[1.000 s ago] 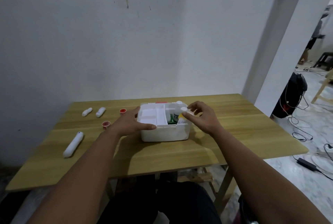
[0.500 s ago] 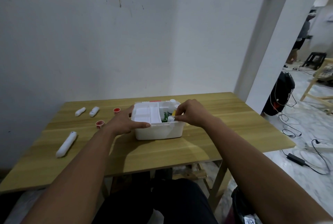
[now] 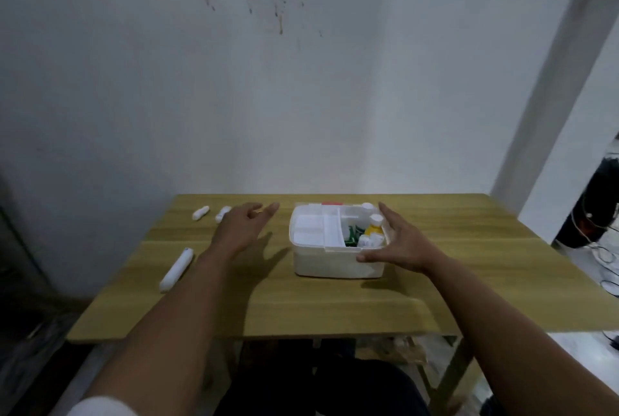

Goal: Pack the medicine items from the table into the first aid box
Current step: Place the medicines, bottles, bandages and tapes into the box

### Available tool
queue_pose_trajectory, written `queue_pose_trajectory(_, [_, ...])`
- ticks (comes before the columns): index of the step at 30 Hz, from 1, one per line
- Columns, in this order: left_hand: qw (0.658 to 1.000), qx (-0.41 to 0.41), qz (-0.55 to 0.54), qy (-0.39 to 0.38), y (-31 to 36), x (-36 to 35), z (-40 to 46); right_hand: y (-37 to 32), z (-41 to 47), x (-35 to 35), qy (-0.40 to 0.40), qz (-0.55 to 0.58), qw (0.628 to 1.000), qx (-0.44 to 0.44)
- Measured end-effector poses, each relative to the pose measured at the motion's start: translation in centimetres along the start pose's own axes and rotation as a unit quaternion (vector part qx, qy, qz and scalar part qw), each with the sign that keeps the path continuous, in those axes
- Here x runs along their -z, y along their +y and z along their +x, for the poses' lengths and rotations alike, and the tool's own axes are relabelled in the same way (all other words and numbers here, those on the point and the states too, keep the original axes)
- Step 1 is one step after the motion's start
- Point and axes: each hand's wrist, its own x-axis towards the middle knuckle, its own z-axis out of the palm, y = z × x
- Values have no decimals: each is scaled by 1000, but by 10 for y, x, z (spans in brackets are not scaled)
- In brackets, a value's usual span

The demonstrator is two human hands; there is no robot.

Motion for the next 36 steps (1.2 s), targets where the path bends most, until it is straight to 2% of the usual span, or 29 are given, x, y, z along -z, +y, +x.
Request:
queue_pose_trajectory(3, [985, 12, 132, 113, -26, 24, 20, 8, 13, -7, 9, 20, 1000, -5])
queue_pose_trajectory(5, [973, 43, 177, 143, -43, 37, 37, 12, 20, -11, 20, 23, 1000, 0])
queue_pose_trajectory(8, [958, 92, 240, 126, -58, 48, 58, 15, 28, -14, 31, 27, 999, 10])
queue_pose_trajectory(12, [956, 110, 265, 67, -72, 54, 88, 20, 41, -15, 23, 44, 999, 2])
queue_pose_trajectory(17, [941, 75, 329, -5, -89, 52, 115, 21, 56, -12, -6, 80, 997, -6])
queue_pose_trajectory(24, [947, 36, 315, 52, -94, 46, 121, 22, 72, -11, -20, 100, 995, 3])
queue_pose_trajectory(36, [959, 46, 266, 89, -101, 39, 135, 20, 72, -8, -33, 97, 995, -9])
